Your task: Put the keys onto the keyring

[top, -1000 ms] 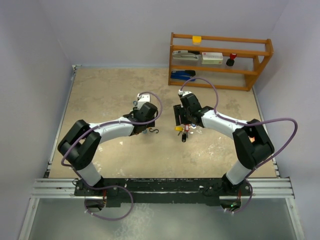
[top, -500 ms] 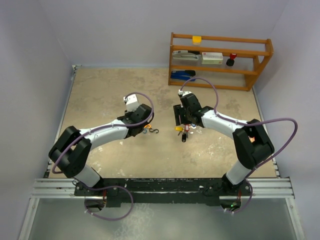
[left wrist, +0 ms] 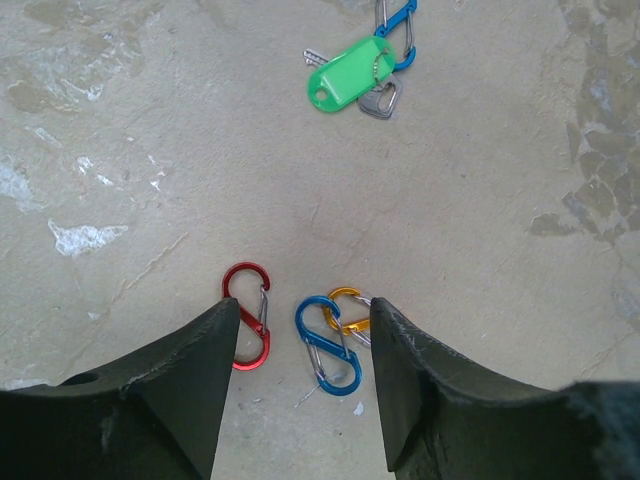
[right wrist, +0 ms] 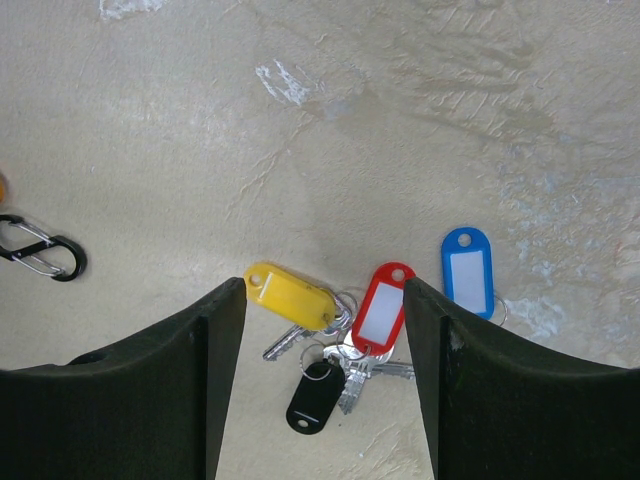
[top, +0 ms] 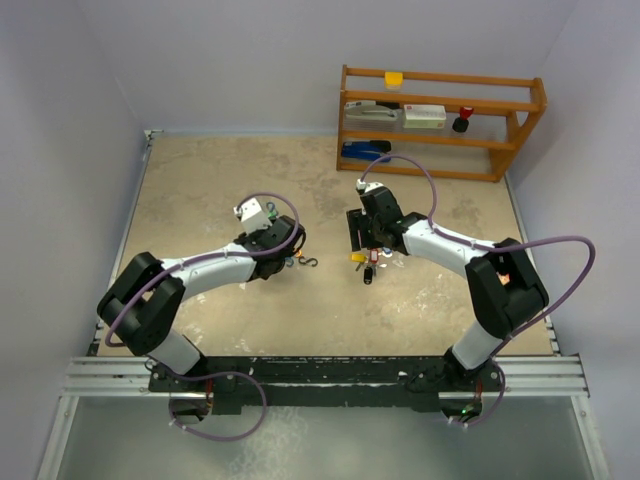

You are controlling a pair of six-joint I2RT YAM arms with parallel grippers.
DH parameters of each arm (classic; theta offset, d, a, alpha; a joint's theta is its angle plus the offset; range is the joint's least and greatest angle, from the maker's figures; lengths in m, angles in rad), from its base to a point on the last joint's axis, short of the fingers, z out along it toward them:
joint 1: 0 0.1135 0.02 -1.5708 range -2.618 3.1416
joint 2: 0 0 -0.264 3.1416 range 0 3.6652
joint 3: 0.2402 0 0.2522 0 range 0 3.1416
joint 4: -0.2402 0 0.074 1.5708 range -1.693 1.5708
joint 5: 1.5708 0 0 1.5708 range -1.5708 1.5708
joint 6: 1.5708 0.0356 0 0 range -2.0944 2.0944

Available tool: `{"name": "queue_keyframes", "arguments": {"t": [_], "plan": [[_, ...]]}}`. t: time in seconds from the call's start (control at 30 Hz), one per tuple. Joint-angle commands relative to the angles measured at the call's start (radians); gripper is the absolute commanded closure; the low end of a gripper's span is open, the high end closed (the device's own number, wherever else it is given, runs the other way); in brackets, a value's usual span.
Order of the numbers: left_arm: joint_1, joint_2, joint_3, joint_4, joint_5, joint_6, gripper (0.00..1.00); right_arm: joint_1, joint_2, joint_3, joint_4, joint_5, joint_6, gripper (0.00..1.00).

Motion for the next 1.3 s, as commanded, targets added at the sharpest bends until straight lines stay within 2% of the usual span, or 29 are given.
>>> {"name": "queue_keyframes", "arguments": {"t": [0.0,0.6,0.67,0.77,1.27], "plan": [[-0.001,-0.008,-0.014,0.02,-0.012,-0.047,0.47,-0.002,-0.032,0.0,0.015,-0.01,0.009,0.33],[0.0,0.033,-0.022,-0.025,0.031,-0.103,0.48,-0.001,-0.039,-0.017,0.023,-0.007,0.011,0.33],[-0.001,0.037,-0.028,-0.024,0.035,-0.107,0.47,-0.001,-0.037,-0.019,0.024,-0.01,0.012,0.33],[-0.001,0.039,-0.033,-0.029,0.036,-0.122,0.4,-0.001,-0.036,-0.019,0.024,-0.01,0.009,0.33],[-0.001,0.071,-0.035,-0.017,0.027,-0.122,0.45,-0.001,-0.034,-0.012,0.019,-0.004,0.005,0.33]]}}
